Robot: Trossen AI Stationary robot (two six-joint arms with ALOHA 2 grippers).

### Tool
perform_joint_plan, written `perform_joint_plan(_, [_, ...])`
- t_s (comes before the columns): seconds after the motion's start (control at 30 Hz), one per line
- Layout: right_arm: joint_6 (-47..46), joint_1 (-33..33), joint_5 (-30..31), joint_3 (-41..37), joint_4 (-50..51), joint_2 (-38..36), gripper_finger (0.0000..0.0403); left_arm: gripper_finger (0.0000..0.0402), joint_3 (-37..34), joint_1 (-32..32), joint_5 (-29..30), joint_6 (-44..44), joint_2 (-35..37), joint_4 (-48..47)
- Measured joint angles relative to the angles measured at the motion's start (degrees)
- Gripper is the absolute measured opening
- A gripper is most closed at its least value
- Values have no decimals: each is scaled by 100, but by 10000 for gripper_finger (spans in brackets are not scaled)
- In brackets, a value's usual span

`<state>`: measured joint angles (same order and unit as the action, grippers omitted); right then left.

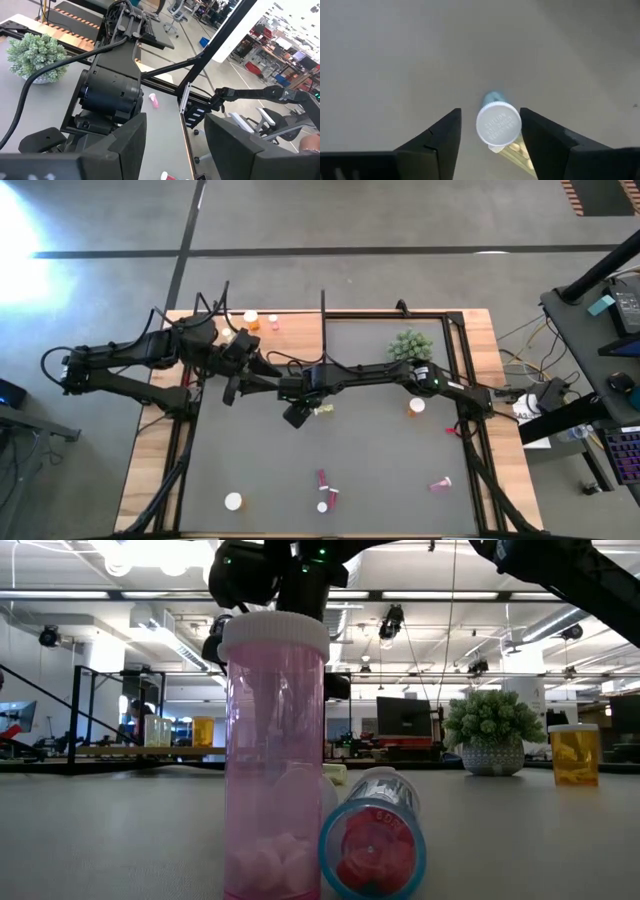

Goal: Pick and place medicine bottles onto shelf by color
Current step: Put the bottom right blue pill bottle on the shelf

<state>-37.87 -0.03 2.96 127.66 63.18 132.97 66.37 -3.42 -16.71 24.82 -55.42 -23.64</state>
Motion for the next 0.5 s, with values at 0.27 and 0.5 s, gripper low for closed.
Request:
perform_joint_plan(0.27, [271, 2, 2, 155, 136, -175, 212, 183, 0, 0, 4, 0, 0, 0])
perform_joint_plan(0.5, [557, 2, 9, 164, 589, -586, 212, 183, 0, 0, 19, -55, -7, -2])
